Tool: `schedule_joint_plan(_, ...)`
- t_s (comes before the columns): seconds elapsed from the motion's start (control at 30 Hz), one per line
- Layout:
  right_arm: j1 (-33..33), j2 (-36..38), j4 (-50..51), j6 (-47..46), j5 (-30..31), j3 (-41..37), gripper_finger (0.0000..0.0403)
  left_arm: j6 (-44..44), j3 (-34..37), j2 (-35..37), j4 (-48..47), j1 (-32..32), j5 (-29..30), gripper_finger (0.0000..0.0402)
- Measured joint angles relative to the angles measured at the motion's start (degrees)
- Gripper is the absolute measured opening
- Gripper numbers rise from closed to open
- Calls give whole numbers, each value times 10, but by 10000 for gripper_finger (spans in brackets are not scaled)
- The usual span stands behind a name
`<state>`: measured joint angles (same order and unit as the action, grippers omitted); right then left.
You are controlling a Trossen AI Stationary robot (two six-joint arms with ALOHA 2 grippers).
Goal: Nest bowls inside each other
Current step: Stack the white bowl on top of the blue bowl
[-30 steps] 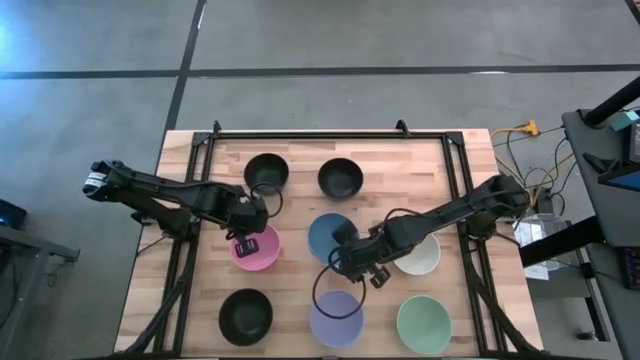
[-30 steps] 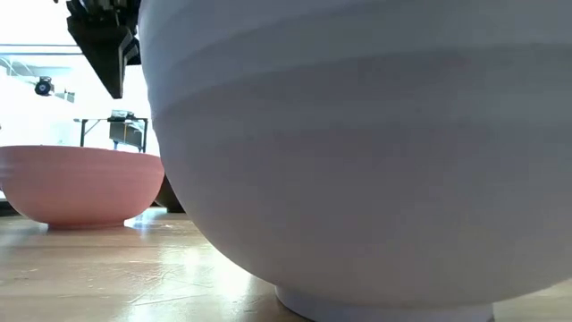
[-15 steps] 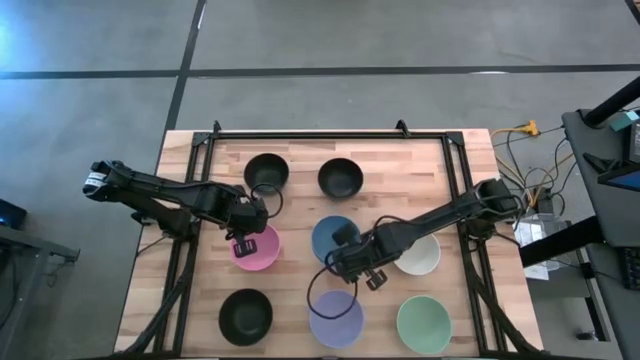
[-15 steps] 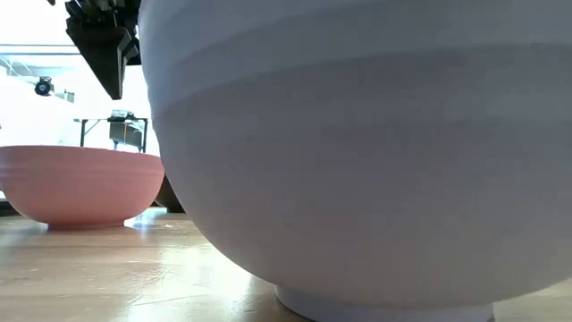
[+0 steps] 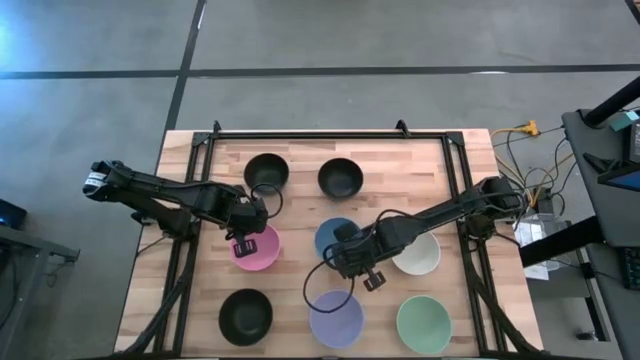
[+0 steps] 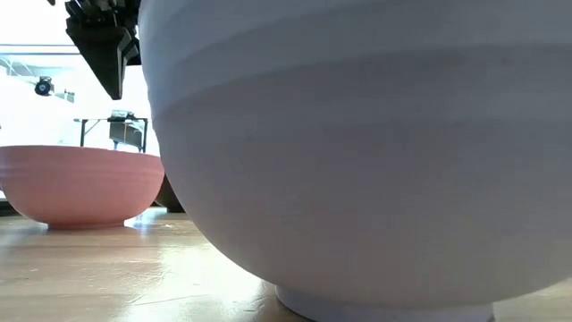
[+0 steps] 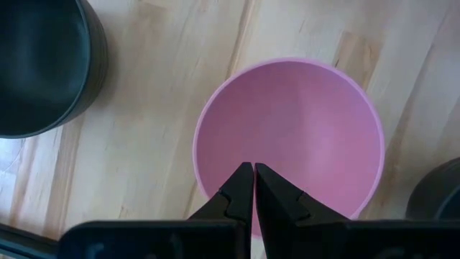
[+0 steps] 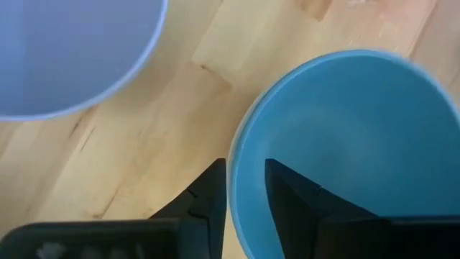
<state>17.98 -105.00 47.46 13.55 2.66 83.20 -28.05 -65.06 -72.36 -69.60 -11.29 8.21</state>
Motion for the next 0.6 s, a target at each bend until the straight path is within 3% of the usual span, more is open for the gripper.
schedule_joint_plan(0.37,-12,20,2,-48,19,2,53,0,0,0,1,0,0,1)
schedule_joint_plan(0.6,-84,112,10,-183,15,-26,45,-1,1,0,1,0,0,1)
